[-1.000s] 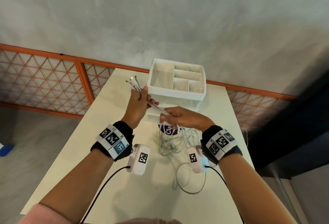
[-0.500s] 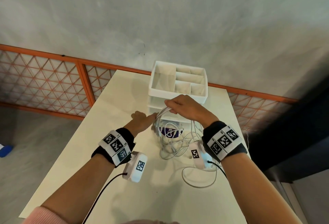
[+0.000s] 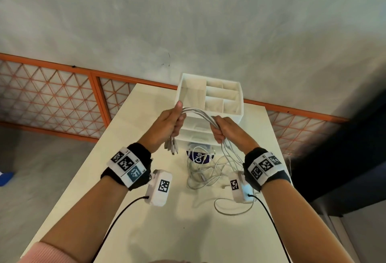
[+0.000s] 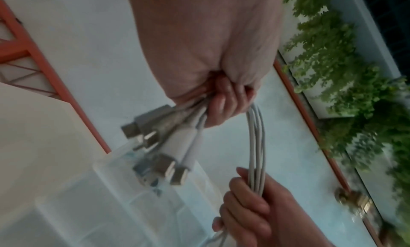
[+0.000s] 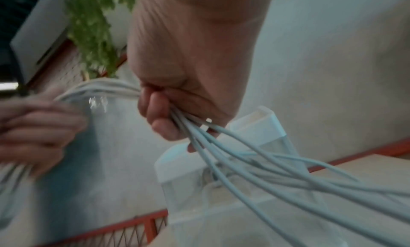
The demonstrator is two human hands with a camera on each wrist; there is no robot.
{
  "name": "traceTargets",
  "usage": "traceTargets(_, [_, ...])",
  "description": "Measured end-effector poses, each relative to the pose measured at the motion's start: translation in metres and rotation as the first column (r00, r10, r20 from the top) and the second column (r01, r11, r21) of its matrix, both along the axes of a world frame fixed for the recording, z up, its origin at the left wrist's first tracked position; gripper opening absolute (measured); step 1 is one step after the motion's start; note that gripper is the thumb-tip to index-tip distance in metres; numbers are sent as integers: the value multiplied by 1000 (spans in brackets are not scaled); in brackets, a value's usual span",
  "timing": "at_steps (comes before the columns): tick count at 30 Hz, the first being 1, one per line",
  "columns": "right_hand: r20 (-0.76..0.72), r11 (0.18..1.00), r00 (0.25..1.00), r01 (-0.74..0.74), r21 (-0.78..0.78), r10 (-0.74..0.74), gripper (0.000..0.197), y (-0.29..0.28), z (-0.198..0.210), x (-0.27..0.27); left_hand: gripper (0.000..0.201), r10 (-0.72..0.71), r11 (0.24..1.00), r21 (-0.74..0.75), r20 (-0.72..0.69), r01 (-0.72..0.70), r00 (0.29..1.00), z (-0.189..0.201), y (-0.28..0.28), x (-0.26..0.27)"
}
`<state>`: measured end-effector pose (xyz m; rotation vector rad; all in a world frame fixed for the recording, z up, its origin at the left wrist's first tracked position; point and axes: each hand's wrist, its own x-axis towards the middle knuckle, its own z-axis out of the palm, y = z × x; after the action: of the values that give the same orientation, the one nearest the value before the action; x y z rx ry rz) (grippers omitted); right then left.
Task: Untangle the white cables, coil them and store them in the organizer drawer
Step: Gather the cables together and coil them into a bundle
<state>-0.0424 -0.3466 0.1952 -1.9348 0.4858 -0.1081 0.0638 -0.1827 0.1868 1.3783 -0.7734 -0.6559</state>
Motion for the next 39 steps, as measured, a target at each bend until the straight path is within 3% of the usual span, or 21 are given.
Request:
traceTargets(5, [62,982,985,155,105,-162,43,16,-9,8,32,-22,1000,19,28,21,999,-13,-5,-14])
traceTargets(11, [13,979,989,143,145,-147,33,36,-6,18,10,17,1000,-2,65,-17,998,-25,-19,-24])
traceTargets(15, [-13,963,993,118,244,-118,23,43,-10,22,20,26,999,-37,73,-23,997,-27,-23,-29])
traceTargets(19, [-8,958,1000,-6,288,9,31,41,-6,22,31,27,999,-43,45,-25,999,-28,-20,-29])
traceTargets(21, [19,966,1000,-17,259,12,41,42,-7,23,33,51,996,-69,32,-49,998,-25,-21,-30])
traceTargets(24, [-3,996,997,-78,47,78,57,41,-8,17,31,208,975,-94,56,-202,977,-19,-20,-21])
traceTargets(28, [-160,944,956,-272,-188,244,53,38,-12,-1,32,435,893,-135,11,-430,900,-10,-9,4])
traceTargets(32, [-160,860,930,-367,-355,330,41,38,-11,1,33,527,838,-176,13,-517,850,-16,-8,11])
traceTargets(36, [-186,820,887,-461,-339,422,39,42,-11,3,29,499,855,-114,-85,-506,862,-26,-11,8])
traceTargets(39, [-283,844,850,-504,-185,445,42,39,-18,-1,34,485,858,-155,-76,-491,871,-27,-8,12])
